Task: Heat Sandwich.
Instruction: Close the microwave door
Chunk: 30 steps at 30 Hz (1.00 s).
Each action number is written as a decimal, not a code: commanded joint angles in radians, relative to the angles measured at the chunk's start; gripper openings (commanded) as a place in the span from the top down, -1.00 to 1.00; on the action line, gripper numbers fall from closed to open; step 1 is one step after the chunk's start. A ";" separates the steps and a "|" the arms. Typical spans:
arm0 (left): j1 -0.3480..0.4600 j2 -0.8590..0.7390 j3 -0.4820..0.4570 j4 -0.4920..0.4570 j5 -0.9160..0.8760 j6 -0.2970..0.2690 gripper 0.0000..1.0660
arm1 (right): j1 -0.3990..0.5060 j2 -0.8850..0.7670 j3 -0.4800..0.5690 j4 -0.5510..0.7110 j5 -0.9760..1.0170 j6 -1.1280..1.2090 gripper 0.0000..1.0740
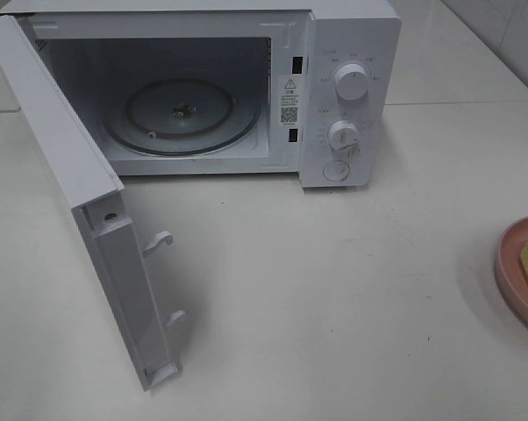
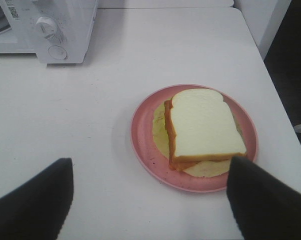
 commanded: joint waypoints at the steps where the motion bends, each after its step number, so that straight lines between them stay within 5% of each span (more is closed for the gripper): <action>1: -0.001 -0.005 -0.001 -0.002 -0.011 -0.006 -0.83 | -0.033 -0.053 0.050 0.026 -0.021 -0.014 -0.42; 30: -0.001 -0.005 -0.001 -0.002 -0.011 -0.006 -0.83 | -0.055 -0.081 0.115 0.044 -0.125 -0.022 -0.42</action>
